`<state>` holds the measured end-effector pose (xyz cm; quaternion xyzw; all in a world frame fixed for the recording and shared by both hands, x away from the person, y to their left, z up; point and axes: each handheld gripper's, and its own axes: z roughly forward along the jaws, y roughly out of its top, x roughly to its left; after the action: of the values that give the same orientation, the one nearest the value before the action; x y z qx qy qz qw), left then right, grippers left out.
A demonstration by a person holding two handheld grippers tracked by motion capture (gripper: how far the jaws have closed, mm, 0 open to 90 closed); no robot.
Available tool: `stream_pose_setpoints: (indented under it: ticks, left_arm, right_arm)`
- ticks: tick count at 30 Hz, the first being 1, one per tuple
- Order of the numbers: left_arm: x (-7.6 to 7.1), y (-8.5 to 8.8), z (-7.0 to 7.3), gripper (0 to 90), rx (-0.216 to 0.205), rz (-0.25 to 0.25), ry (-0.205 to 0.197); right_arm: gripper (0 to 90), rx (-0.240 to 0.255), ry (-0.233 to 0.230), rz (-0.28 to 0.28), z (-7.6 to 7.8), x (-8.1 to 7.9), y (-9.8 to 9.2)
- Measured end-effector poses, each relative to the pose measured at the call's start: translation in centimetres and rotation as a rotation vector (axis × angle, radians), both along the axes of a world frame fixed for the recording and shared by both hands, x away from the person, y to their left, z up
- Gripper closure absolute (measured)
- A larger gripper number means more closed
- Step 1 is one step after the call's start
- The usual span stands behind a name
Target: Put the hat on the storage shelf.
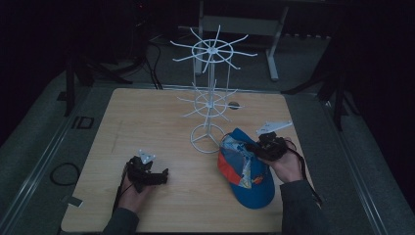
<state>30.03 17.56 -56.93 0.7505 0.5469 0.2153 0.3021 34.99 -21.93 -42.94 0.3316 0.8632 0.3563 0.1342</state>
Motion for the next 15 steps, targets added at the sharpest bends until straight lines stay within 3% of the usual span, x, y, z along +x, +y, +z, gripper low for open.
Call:
stream_pose_setpoints:
  ticks: [15]
  left_arm:
    - [0.0, 0.0, 0.0, 2.2, 0.003, -0.002, 0.003]
  right_arm:
    - [88.6, 0.032, -0.043, 0.005, 2.0, -1.0, -0.7]
